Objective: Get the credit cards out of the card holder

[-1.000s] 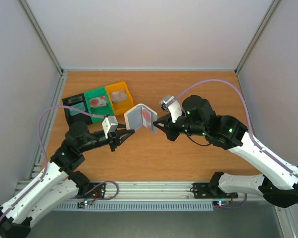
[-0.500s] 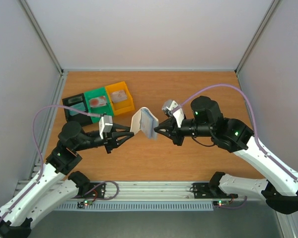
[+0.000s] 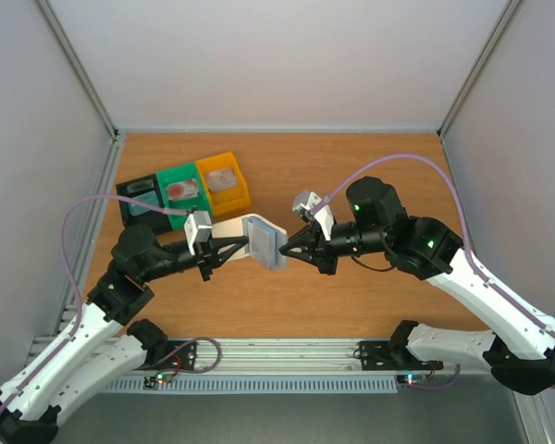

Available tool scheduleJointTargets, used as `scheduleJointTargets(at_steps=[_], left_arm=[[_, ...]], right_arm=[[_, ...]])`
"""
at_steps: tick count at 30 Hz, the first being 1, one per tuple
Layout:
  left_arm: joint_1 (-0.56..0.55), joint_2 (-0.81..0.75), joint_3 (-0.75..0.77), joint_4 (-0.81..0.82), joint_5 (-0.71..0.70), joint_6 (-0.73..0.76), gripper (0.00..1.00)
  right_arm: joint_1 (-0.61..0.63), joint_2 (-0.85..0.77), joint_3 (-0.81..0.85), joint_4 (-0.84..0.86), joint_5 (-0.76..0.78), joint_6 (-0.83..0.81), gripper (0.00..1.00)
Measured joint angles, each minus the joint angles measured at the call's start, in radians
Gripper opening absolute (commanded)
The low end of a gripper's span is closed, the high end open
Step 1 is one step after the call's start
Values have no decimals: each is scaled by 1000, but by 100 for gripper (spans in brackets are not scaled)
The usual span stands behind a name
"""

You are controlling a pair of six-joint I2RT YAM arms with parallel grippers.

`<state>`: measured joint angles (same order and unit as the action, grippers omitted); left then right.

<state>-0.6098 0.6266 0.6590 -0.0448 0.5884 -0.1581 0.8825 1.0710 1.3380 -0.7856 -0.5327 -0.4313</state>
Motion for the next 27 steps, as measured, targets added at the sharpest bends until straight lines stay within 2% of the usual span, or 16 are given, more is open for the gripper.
scheduleJointTargets(at_steps=[4,5,7,11,13,19,21,22,25,27], left_arm=[[4,-17,-2,21,88,-17,0],[6,-20,-2,23,101,-27,0],[6,-26,-2,23,109,-48,0],[6,-32,1,-33,87,-70,0],[6,-32,2,-67,72,-71,0],[6,-34,2,-97,82,-87,0],[6,-34,2,-97,84,-94,0],[6,-34,2,-99,81,-95,0],[6,-34,3,-109,72,-95,0],[6,-34,3,-113,72,-95,0]], right_arm=[[0,-7,-2,2,-4,-13,4],[0,-13,-5,3,-3,-16,9],[-5,-35,-29,21,-3,-20,34],[-48,-99,-138,91,-28,-38,64],[-60,-116,-184,111,-39,-40,72],[-66,-62,-206,179,-116,-48,83],[-66,-45,-207,206,-140,-46,83],[-66,-39,-207,222,-146,-44,80],[-66,-18,-207,277,-155,-29,41],[-66,1,-206,299,-156,-13,27]])
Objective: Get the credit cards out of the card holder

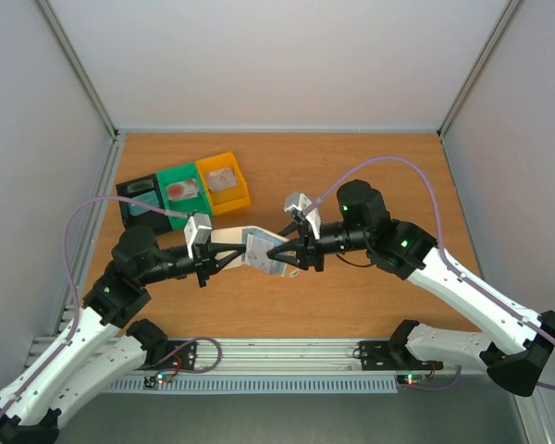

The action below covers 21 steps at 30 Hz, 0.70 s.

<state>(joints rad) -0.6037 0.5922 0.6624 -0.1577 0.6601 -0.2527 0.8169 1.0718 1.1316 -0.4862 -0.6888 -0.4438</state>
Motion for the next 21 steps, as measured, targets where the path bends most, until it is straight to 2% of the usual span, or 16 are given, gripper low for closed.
scheduleJointTargets(at_steps=[2,3,5,6,8,10,12,16,18,20,21], left_arm=[[0,-2,0,-1,3,-2,0],[0,-4,0,0,6,-3,0],[0,-7,0,-1,8,-6,0],[0,-7,0,-1,8,-7,4],[0,-11,0,-3,1,-3,31],[-5,-25,6,-31,-56,19,46],[-3,-35,8,-60,-152,48,55],[-3,-49,9,-102,-343,110,64],[-2,-57,9,-120,-383,141,66],[-2,-67,9,-139,-402,167,65],[-1,-74,9,-146,-404,181,62]], right_arm=[[0,19,-1,10,2,15,6],[0,22,-2,11,5,13,2],[-1,21,-2,8,8,17,1],[-1,18,-2,6,8,18,1],[-1,8,-4,0,8,12,1],[-4,-10,-13,-9,4,11,1],[-15,-37,-21,-25,2,11,1],[-21,-56,-22,-56,53,25,1],[-24,-51,-19,-87,111,43,1],[-26,-26,4,-142,201,76,1],[-26,-3,28,-173,256,96,1]])
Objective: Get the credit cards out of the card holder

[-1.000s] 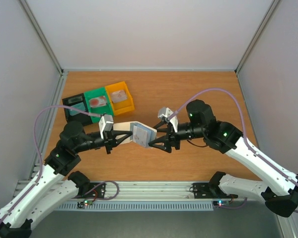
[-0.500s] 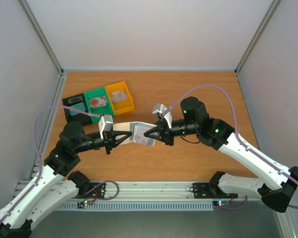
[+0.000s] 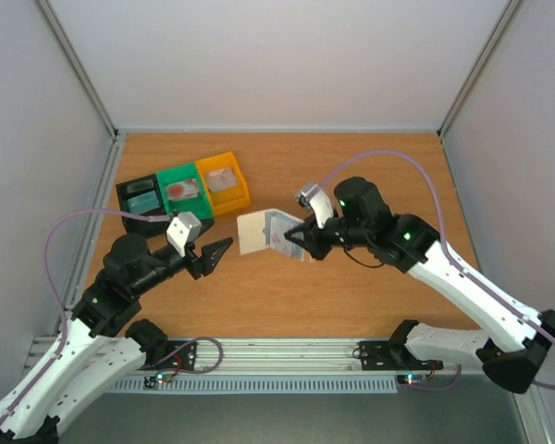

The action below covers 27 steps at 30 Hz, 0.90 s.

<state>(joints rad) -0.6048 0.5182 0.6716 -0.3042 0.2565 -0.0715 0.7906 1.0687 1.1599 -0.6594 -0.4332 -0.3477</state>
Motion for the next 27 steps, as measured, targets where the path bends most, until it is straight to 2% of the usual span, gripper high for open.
scheduleJointTargets(at_steps=[4,7,10,12,15,19,27], left_arm=[[1,-21,8,-13,59,71,51],[2,-21,34,-15,225,113,50],[2,-2,37,23,417,66,48],[-2,37,36,64,486,-3,48],[-2,109,22,142,529,-110,42],[3,148,16,161,529,-192,35],[5,122,40,87,601,-110,33]], right_arm=[[-1,145,171,-128,211,107,1],[0,224,257,-173,312,176,1],[17,264,300,-208,357,206,1],[37,285,319,-215,357,201,1],[64,291,318,-200,270,157,1],[73,224,246,-155,118,69,1],[73,94,185,-116,-200,-56,1]])
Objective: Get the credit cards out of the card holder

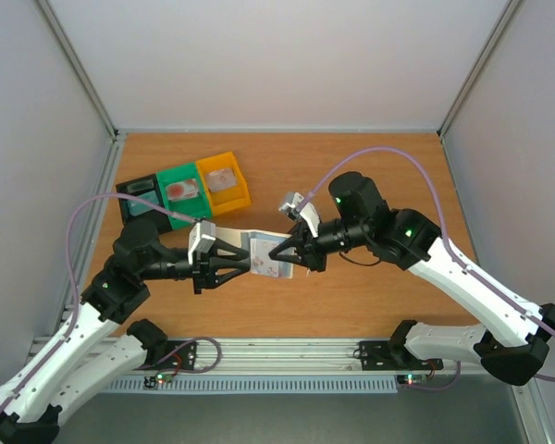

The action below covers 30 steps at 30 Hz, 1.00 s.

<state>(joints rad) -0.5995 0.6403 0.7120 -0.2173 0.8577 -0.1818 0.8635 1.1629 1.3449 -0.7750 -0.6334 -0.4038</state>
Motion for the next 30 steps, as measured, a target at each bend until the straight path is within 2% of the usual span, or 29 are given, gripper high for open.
scheduleJointTargets(at_steps=[9,14,15,16,17,22,23,26,28,30], left_arm=[[0,6,15,5,55,33,31],[-2,45,15,37,57,8,20],[-2,54,15,42,60,3,15],[-1,59,15,46,63,-1,4],[0,61,15,48,65,-8,1],[1,63,17,31,70,10,0],[1,60,18,25,70,15,0],[-3,49,22,11,68,26,0],[-6,46,22,11,66,27,0],[-7,46,22,11,60,15,0]], right_arm=[[-3,-2,-27,56,-114,-44,1],[6,14,-16,55,-95,-54,1],[9,18,-12,49,-85,-59,1],[10,18,-11,48,-79,-62,1],[11,18,-11,47,-76,-66,1],[21,11,-11,33,-58,-88,2],[22,10,-13,34,-55,-93,5],[23,1,-26,44,-56,-103,31],[23,-1,-32,54,-59,-108,38],[23,-4,-40,72,-64,-107,38]])
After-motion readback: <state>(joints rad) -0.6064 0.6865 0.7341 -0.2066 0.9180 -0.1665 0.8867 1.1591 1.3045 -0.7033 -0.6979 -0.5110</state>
